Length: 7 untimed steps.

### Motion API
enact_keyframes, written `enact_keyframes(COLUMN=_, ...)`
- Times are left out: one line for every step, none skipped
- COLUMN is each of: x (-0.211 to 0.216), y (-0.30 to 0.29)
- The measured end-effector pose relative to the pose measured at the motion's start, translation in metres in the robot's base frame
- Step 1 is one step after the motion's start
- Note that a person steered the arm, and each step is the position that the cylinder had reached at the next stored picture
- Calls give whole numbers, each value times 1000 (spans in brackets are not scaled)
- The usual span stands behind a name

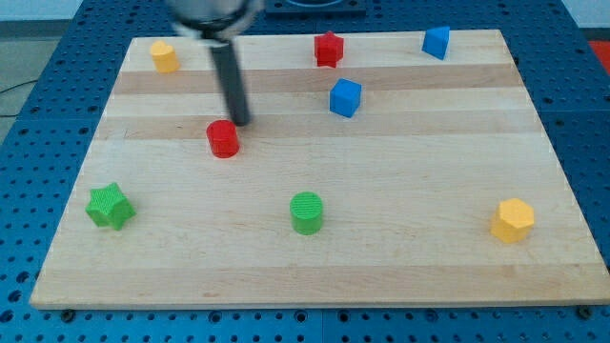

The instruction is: Form a triangle with heart red circle and cube

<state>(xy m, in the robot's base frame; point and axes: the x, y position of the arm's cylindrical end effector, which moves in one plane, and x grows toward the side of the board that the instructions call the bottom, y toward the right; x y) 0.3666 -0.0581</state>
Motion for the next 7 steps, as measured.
enact_keyframes(x=0, y=21)
enact_keyframes(x=-10, y=22)
enact_keyframes(x=-16, y=-11)
enact_keyframes(x=-21, y=-103)
enact_keyframes(x=-70, y=-201)
enact_keyframes(x=-111, y=-227)
enact_keyframes(x=-125, y=-221)
